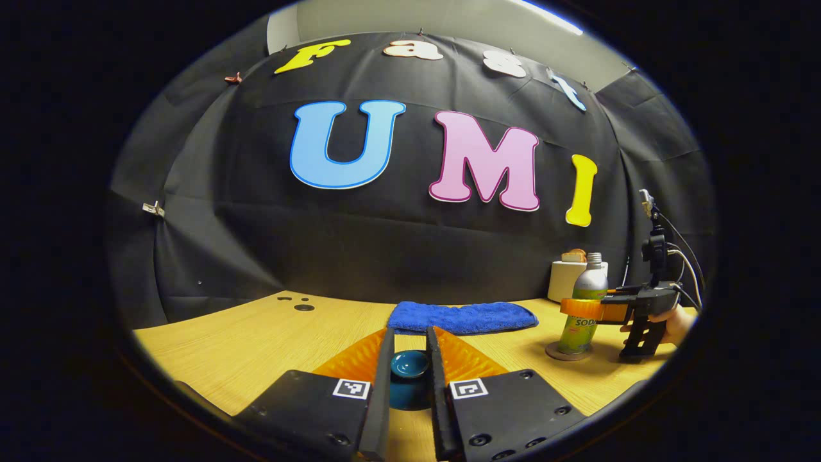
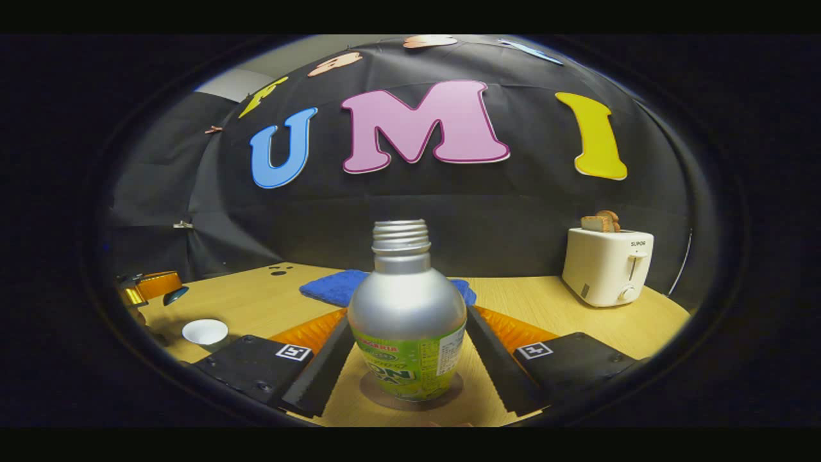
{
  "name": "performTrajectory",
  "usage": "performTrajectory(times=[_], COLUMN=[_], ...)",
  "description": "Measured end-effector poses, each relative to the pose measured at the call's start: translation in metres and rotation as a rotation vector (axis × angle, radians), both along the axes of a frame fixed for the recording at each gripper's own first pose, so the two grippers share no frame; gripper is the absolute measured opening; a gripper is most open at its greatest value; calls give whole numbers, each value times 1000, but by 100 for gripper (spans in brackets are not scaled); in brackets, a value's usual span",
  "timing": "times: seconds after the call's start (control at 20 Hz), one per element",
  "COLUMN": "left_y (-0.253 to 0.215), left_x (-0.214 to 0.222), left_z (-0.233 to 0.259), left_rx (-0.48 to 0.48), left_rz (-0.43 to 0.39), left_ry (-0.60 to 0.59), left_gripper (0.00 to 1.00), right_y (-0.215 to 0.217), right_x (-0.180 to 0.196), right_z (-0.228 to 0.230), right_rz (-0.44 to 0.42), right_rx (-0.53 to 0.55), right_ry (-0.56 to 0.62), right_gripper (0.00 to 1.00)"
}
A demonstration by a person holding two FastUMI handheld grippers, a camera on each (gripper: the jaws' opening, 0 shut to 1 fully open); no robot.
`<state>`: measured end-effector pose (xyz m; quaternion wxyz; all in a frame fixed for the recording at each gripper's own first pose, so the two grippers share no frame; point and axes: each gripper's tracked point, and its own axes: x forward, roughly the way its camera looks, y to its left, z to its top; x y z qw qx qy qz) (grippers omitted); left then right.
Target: Open the teacup lid with one hand, grasp the water bottle and pour water into the teacup with the other hand; after pouring, place the water bottle on the coaster and then close the teacup lid.
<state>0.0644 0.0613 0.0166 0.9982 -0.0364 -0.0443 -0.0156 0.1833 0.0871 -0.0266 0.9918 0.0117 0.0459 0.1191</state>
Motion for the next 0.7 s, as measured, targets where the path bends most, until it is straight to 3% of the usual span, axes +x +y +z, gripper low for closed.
performTrajectory(times=[0.7], left_y=[-1], left_x=[-9], left_z=[17], left_rx=[72], left_rz=[30], left_ry=[-89], left_gripper=[31], right_y=[-10], right_x=[-37], right_z=[-3], right_rz=[-50], right_rx=[-15], right_ry=[25], right_gripper=[100])
